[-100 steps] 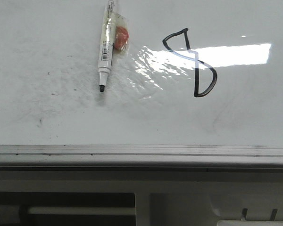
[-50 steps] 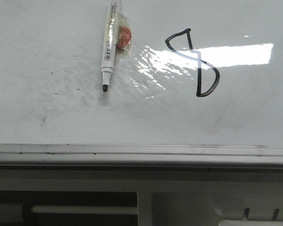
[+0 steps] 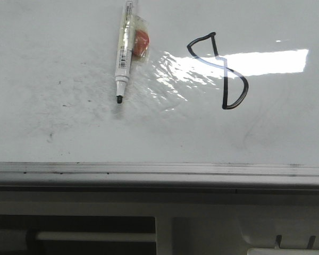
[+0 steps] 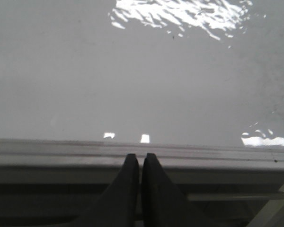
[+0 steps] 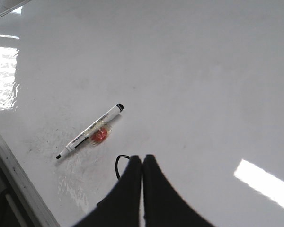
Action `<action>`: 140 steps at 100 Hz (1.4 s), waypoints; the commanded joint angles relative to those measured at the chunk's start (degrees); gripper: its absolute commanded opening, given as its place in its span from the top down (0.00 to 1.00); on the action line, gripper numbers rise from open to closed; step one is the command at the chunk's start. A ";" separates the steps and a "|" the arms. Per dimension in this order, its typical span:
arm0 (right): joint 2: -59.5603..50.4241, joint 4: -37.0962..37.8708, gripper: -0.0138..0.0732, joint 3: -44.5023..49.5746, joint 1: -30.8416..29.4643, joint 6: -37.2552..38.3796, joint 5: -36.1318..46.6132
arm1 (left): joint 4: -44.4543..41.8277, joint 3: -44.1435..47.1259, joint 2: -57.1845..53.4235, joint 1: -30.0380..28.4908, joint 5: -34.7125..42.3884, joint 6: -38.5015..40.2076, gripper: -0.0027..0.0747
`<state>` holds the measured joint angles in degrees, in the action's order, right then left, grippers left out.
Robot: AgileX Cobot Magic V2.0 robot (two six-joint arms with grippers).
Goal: Write number 8 on whiteboard
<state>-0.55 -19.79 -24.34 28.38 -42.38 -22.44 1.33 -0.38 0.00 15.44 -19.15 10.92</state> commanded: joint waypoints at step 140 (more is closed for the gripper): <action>0.86 15.68 0.92 23.61 -17.33 22.56 22.11 | -0.19 2.24 -1.66 -1.62 0.78 0.97 0.99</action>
<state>-0.55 -7.89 -3.09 15.74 -26.66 -7.88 1.18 -0.38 -0.25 13.99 -19.82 11.37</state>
